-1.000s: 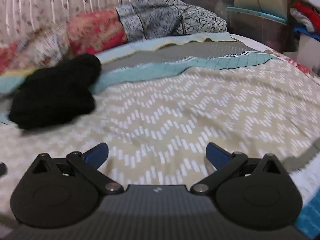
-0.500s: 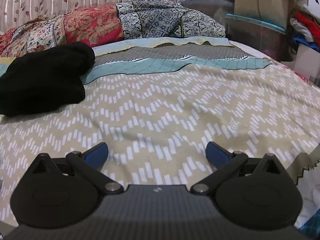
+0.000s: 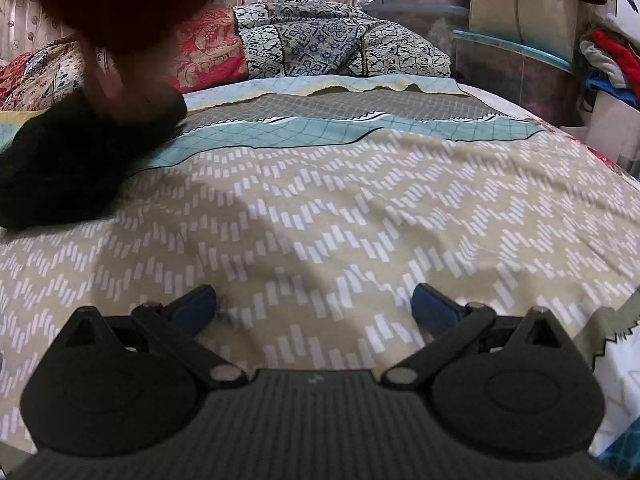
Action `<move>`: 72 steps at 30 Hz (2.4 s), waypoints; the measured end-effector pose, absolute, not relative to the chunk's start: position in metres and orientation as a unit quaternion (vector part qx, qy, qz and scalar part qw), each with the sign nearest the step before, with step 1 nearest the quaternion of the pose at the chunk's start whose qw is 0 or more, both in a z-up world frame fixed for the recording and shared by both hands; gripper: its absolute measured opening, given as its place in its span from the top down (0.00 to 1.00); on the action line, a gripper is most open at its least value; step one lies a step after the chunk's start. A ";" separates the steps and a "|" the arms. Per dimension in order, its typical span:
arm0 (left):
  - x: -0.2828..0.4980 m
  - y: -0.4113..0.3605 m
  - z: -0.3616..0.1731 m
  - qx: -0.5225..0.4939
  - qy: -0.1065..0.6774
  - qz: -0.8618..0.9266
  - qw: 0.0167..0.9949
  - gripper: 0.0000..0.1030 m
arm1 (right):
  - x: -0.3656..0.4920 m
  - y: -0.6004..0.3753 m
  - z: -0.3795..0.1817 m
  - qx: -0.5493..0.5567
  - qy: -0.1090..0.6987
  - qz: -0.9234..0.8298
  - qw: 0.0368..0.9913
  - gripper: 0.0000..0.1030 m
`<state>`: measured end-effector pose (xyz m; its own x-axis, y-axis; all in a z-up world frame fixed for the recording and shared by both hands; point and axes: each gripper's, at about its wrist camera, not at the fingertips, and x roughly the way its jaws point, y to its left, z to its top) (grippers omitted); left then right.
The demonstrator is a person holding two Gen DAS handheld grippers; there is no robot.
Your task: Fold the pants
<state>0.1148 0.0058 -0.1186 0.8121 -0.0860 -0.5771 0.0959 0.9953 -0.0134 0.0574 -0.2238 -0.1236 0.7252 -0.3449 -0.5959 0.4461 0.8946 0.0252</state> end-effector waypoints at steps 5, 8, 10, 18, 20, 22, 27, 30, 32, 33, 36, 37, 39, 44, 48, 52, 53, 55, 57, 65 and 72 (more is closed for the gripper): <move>0.116 0.006 -0.117 0.011 0.306 -0.048 0.951 0.00 | 0.059 -0.224 -0.125 0.084 0.302 -0.214 0.925 0.00; 0.117 0.004 -0.117 0.016 0.308 -0.046 0.950 0.00 | 0.059 -0.223 -0.125 0.084 0.301 -0.215 0.925 0.00; 0.117 0.003 -0.118 0.019 0.308 -0.044 0.950 0.00 | 0.060 -0.223 -0.125 0.084 0.301 -0.215 0.925 0.00; 0.119 -0.003 -0.117 0.033 0.318 -0.040 0.947 0.00 | 0.060 -0.223 -0.125 0.083 0.300 -0.215 0.926 0.00; 0.118 -0.005 -0.115 0.041 0.323 -0.037 0.945 0.00 | 0.060 -0.224 -0.125 0.084 0.300 -0.215 0.925 0.00; 0.114 -0.006 -0.113 0.060 0.335 -0.037 0.940 0.00 | 0.059 -0.223 -0.126 0.085 0.300 -0.214 0.926 0.00; 0.085 0.009 -0.107 0.031 0.374 -0.016 0.927 0.00 | 0.059 -0.223 -0.127 0.084 0.300 -0.215 0.926 0.00; 0.070 0.015 -0.102 0.027 0.396 -0.015 0.918 0.00 | 0.060 -0.223 -0.126 0.082 0.301 -0.215 0.925 0.00; 0.058 0.016 -0.101 0.028 0.406 -0.013 0.913 0.00 | 0.060 -0.224 -0.126 0.084 0.301 -0.215 0.925 0.00; 0.053 0.015 -0.101 0.031 0.410 -0.009 0.912 0.00 | 0.060 -0.224 -0.126 0.083 0.300 -0.214 0.926 0.00; 0.046 0.009 -0.099 0.039 0.418 0.012 0.908 0.00 | 0.059 -0.223 -0.126 0.083 0.299 -0.214 0.926 0.00; 0.046 0.007 -0.098 0.038 0.423 0.018 0.905 0.00 | 0.059 -0.223 -0.126 0.083 0.299 -0.214 0.926 0.00; 0.045 0.008 -0.097 0.034 0.433 0.024 0.901 0.00 | 0.059 -0.223 -0.126 0.083 0.299 -0.214 0.926 0.00; 0.051 0.011 -0.096 0.023 0.450 0.024 0.893 0.00 | 0.060 -0.223 -0.126 0.082 0.299 -0.214 0.926 0.00; 0.050 0.007 -0.097 0.028 0.445 0.033 0.895 0.00 | 0.059 -0.223 -0.126 0.082 0.299 -0.214 0.927 0.00; 0.051 0.007 -0.097 0.025 0.445 0.037 0.894 0.00 | 0.060 -0.224 -0.126 0.082 0.299 -0.214 0.926 0.00; 0.052 0.007 -0.097 0.024 0.446 0.036 0.894 0.00 | 0.059 -0.223 -0.126 0.082 0.299 -0.214 0.927 0.00; 0.052 0.008 -0.097 0.023 0.446 0.032 0.894 0.00 | 0.060 -0.224 -0.126 0.082 0.299 -0.214 0.927 0.00; 0.052 0.009 -0.097 0.022 0.445 0.029 0.895 0.00 | 0.060 -0.223 -0.126 0.082 0.299 -0.214 0.927 0.00; 0.054 0.009 -0.097 0.025 0.446 0.023 0.894 0.00 | 0.059 -0.223 -0.126 0.082 0.298 -0.214 0.927 0.00; 0.057 0.010 -0.096 0.023 0.458 0.022 0.888 0.00 | 0.060 -0.224 -0.127 0.081 0.298 -0.213 0.927 0.00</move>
<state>0.0571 0.0097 -0.0964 0.5787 0.0607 -0.8133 -0.0192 0.9980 0.0608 0.0600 -0.2237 -0.1266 0.7318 -0.3472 -0.5864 0.4439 0.8958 0.0235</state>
